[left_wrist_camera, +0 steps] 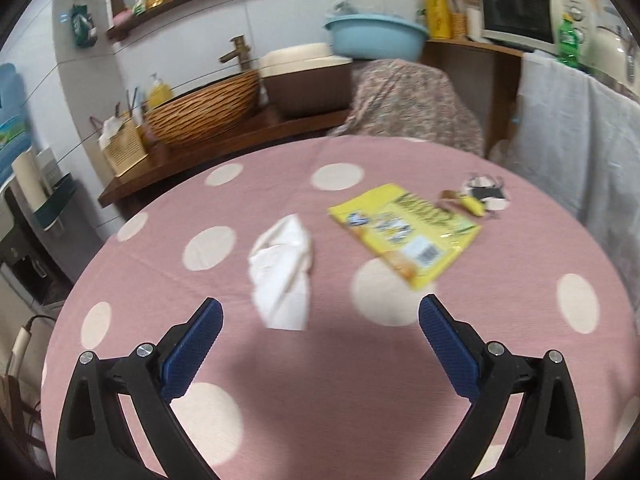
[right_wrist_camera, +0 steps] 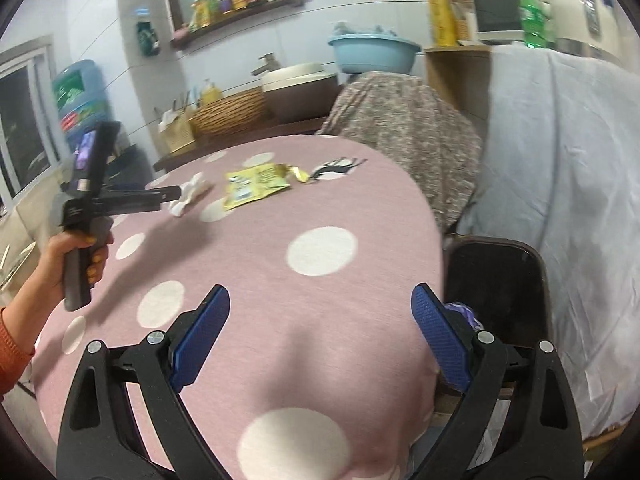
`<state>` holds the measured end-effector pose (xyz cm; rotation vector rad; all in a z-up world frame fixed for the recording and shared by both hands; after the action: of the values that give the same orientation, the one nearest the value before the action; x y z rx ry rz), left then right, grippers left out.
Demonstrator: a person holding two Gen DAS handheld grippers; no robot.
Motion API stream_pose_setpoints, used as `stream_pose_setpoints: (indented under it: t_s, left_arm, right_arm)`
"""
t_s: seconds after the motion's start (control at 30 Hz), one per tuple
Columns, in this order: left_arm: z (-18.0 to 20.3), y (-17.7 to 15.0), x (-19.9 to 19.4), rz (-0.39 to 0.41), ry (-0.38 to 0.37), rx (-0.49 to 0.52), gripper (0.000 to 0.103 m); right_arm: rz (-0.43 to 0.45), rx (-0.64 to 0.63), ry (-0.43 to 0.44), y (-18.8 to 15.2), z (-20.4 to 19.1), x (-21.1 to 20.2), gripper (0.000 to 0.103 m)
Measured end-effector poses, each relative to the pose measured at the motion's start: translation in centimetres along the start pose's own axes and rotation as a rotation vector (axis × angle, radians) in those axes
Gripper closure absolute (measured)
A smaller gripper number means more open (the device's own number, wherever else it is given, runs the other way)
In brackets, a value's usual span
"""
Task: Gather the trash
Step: 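Return to the table and grasp the white tissue with the left tool, then grasp the yellow snack wrapper with the right tool while the left tool holds the tissue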
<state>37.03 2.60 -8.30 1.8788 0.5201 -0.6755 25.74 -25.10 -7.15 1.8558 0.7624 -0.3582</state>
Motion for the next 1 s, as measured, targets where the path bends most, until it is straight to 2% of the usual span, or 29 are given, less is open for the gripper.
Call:
stream_pose_setpoints:
  t_s: [0.1, 0.23, 0.27, 0.37, 0.43, 0.5, 0.6, 0.7, 1.0]
  left_arm:
    - [-1.3, 0.2, 2.2, -0.046, 0.012, 0.012, 0.016]
    - [-1.6, 0.8, 5.3, -0.09, -0.014, 0.022, 0.023]
    - [-1.7, 1.0, 6.0, -0.104, -0.01, 0.021, 0.029]
    - [-1.9, 1.4, 7.8, -0.135, -0.02, 0.025, 0.038]
    - [-2.4, 1.4, 8.7, -0.153, -0.017, 0.012, 0.048]
    - [-2.8, 1.3, 8.8, -0.158, -0.023, -0.01, 0.067]
    - [-4.3, 0.7, 8.5, -0.148, -0.04, -0.077, 0.084]
    - [-5.3, 0.3, 7.4, -0.127, -0.043, -0.112, 0.09]
    - [-7.1, -0.8, 2.3, -0.034, -0.073, -0.15, 0.091]
  right_arm:
    - [-0.021, -0.025, 0.018, -0.3, -1.8, 0.4, 0.012]
    - [-0.037, -0.074, 0.026, -0.5, -4.1, 0.8, 0.012]
    - [-0.042, -0.085, 0.027, -0.5, -4.5, 1.0, 0.012]
    - [-0.055, -0.11, 0.027, -0.1, -5.5, 1.5, 0.012]
    - [-0.06, -0.12, 0.031, 0.2, -6.0, 1.9, 0.012]
    - [-0.064, -0.127, 0.038, 0.6, -6.6, 2.2, 0.012]
    - [-0.067, -0.131, 0.043, 1.2, -7.2, 3.0, 0.012]
    - [-0.083, -0.131, 0.061, 1.6, -7.9, 3.9, 0.012]
    - [-0.111, -0.159, 0.054, 3.6, -10.2, 9.3, 0.012]
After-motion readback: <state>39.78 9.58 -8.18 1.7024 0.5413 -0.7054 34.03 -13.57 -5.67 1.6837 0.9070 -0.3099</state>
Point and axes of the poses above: each gripper's, at about its wrist camera, not at the fingertips, and x roughly the way its jaws point, z to its right, y to its top, the point moved 6 cm from there along x, roughly the way its jaws point, and after that the axes turned 13 degrees about x, right-handed, at the moved point
